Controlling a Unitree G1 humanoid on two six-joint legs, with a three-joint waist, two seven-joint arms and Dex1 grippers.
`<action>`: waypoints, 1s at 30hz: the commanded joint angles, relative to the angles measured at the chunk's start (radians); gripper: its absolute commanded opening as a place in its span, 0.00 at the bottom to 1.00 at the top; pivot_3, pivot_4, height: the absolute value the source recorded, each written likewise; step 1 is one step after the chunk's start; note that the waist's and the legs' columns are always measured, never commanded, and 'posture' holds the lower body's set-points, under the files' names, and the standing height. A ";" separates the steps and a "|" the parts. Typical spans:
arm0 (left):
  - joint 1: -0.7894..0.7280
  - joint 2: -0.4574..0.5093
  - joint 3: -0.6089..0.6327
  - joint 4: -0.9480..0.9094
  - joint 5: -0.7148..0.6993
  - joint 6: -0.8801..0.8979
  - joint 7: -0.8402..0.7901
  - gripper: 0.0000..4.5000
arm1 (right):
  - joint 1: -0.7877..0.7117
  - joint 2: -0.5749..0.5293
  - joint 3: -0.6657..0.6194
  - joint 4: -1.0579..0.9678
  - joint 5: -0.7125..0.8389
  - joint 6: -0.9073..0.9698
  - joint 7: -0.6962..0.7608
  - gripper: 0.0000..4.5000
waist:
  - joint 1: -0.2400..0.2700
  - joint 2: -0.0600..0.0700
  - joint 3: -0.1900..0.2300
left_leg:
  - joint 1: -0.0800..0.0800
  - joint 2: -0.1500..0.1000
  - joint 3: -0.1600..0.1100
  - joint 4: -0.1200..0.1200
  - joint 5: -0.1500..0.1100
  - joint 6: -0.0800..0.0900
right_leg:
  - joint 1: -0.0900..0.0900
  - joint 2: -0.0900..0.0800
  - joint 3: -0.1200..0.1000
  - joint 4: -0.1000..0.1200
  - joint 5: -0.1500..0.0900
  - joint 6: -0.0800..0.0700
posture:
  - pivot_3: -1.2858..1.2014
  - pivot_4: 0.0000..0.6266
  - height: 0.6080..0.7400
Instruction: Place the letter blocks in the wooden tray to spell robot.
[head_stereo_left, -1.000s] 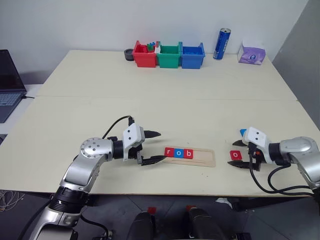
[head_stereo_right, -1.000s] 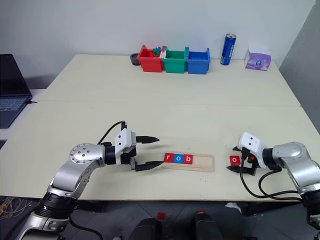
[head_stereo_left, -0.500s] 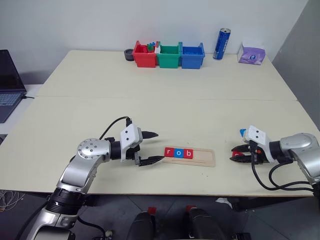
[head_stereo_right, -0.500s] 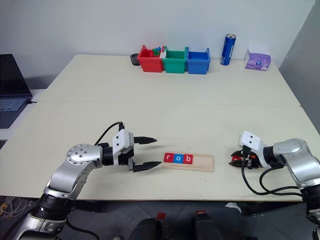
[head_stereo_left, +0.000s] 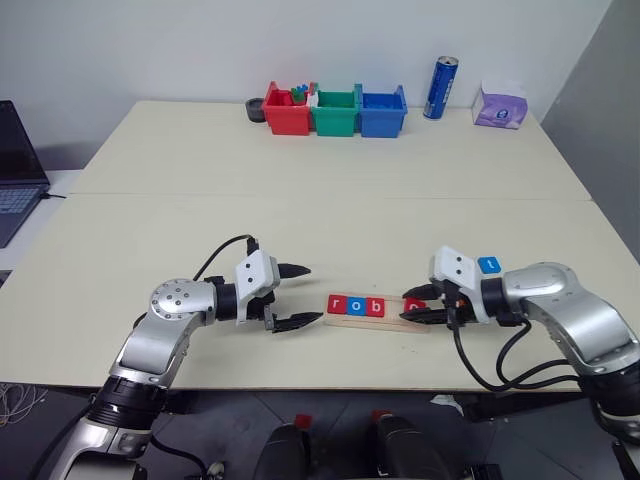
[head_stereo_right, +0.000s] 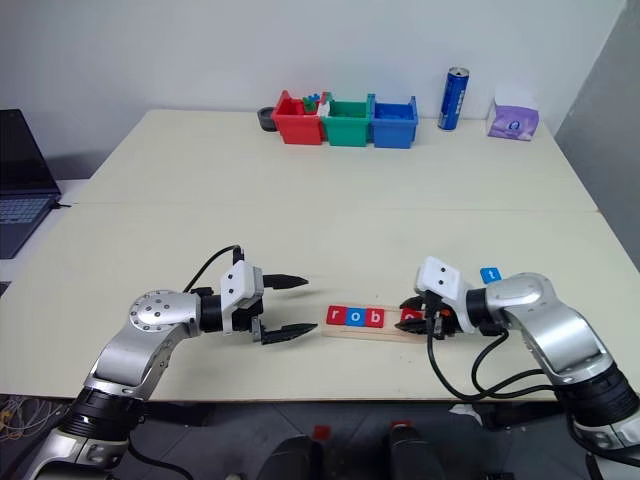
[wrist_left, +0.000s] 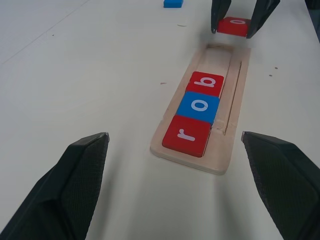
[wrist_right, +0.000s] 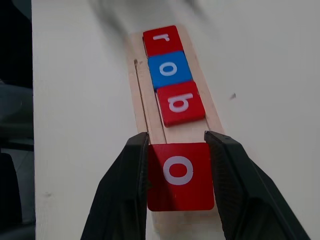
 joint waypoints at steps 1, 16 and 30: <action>0.001 0.004 0.017 -0.028 -0.002 -0.013 0.007 1.00 | -0.043 0.020 0.025 0.022 -0.030 -0.018 -0.020 0.30 | 0.000 0.000 0.000 | 0.000 0.000 0.000 0.000 0.000 0.000 | 0.000 0.000 0.000 0.000 0.001 -0.001 | 0.52 0.24 1.00; 0.026 0.015 0.027 -0.086 -0.009 0.022 0.031 1.00 | -0.099 0.066 0.091 0.132 -0.081 -0.100 0.019 0.53 | 0.000 0.000 0.000 | 0.000 0.000 0.000 0.000 0.000 0.000 | 0.000 0.000 -0.001 0.000 0.002 -0.003 | 0.52 0.24 1.00; 0.029 0.010 0.026 -0.084 -0.009 0.022 0.033 1.00 | 0.057 -0.087 -0.070 -0.113 -0.002 0.022 -0.010 0.77 | 0.006 0.000 0.000 | -0.002 -0.001 -0.001 0.000 0.000 0.000 | 0.000 -0.001 -0.002 -0.001 0.002 -0.003 | 0.52 0.24 1.00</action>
